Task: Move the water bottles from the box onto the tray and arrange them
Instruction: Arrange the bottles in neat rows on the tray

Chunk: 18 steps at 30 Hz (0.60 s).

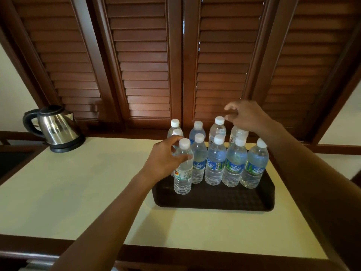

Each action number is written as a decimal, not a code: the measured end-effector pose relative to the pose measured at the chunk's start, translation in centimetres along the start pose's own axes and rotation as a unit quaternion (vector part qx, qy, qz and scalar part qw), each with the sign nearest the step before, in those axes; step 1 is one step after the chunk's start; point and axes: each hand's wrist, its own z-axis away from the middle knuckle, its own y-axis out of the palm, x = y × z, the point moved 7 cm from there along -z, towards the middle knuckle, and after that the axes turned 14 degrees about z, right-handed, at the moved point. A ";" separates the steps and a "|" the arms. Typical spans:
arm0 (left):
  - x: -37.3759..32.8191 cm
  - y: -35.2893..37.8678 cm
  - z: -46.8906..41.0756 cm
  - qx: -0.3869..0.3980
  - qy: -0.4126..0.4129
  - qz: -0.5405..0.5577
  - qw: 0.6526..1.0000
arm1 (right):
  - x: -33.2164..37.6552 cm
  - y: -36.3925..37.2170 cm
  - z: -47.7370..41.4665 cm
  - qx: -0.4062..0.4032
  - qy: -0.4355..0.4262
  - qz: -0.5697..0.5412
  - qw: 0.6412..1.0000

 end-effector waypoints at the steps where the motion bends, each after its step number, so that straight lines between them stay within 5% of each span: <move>1: 0.1 0.0 -0.1 -0.008 -0.008 0.000 1.000 | -1.6 0.8 -0.7 0.030 0.014 0.031 0.999; 4: 0.4 0.0 -0.2 -0.006 -0.018 0.003 1.000 | -4.5 3.3 -1.6 0.094 0.016 0.081 0.992; 8: 0.6 -0.4 0.1 -0.018 -0.015 0.012 1.000 | -5.8 3.8 -1.9 0.041 0.016 0.073 0.996; 18: -0.3 -0.9 0.3 -0.026 -0.003 0.000 1.000 | -6.4 2.6 -0.2 0.060 -0.037 0.098 0.993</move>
